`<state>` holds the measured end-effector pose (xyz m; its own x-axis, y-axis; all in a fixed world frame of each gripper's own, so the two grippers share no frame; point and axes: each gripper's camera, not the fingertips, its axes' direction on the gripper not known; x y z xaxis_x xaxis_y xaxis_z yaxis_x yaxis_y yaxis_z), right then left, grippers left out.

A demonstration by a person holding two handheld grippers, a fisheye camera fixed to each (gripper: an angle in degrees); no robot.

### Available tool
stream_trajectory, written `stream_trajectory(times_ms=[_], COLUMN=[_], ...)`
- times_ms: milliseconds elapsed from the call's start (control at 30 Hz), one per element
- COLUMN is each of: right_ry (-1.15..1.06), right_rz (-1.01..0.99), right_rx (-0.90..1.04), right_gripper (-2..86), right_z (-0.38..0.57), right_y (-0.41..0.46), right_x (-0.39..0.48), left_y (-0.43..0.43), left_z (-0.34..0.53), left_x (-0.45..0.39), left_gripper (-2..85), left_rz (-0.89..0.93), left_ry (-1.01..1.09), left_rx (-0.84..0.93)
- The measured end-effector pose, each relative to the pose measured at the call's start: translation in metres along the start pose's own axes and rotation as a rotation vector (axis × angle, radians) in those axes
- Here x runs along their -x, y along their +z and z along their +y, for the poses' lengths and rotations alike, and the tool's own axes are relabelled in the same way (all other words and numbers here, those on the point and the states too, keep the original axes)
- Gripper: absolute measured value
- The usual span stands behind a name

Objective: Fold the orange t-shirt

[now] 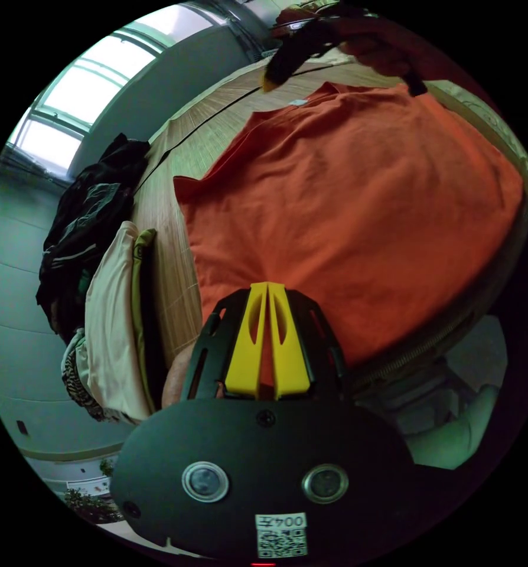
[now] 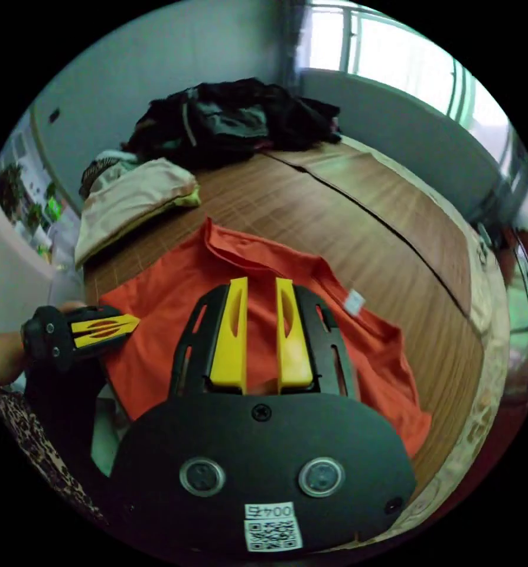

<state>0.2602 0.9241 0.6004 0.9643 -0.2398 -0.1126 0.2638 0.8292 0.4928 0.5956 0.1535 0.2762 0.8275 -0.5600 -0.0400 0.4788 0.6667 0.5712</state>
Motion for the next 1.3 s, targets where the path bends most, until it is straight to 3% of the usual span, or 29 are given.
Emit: stream_trajectory(times_ms=[167,300,367,433,533,667,733,933,1067,1300], right_ry=[-0.197,-0.196,-0.105,-0.009,0.186,0.396,0.44,0.744,0.889,0.89], right_rz=[0.051,0.119,0.288,0.334,0.215,-0.053,-0.079,0.152,0.239,0.255], right_rx=[0.111,0.241,0.268,0.256,0.166,-0.007,-0.055,0.016,0.198,0.202], right_gripper=[8.4,5.7,4.9,5.0,5.1,4.5,4.1,0.4,-0.6,0.0], right_z=[-0.065,-0.097,-0.121,-0.134,-0.128,-0.03,0.039,0.304,0.43,0.468], right_y=[0.04,0.066,0.071,0.06,0.009,-0.109,-0.165,-0.329,-0.384,-0.414], right_x=[0.094,0.106,0.097,0.082,0.052,0.019,0.01,-0.025,-0.033,-0.024], left_y=[0.008,0.015,0.018,0.02,0.025,0.03,0.033,0.01,0.017,0.029], left_z=[0.02,0.037,0.043,0.049,0.058,0.069,0.078,0.144,0.196,0.243], left_x=[0.024,0.041,0.046,0.05,0.054,0.063,0.077,0.141,0.161,0.18], left_gripper=[0.5,0.5,0.5,0.5,0.6,0.5,0.7,0.9,0.9,2.0], left_rz=[0.067,0.104,0.106,0.097,0.059,0.056,0.091,0.087,0.088,0.126], left_ry=[-0.045,-0.067,-0.065,-0.055,-0.023,-0.007,-0.021,-0.207,-0.215,-0.304], left_rx=[-0.021,-0.035,-0.037,-0.035,-0.022,-0.015,-0.029,-0.113,-0.008,0.068])
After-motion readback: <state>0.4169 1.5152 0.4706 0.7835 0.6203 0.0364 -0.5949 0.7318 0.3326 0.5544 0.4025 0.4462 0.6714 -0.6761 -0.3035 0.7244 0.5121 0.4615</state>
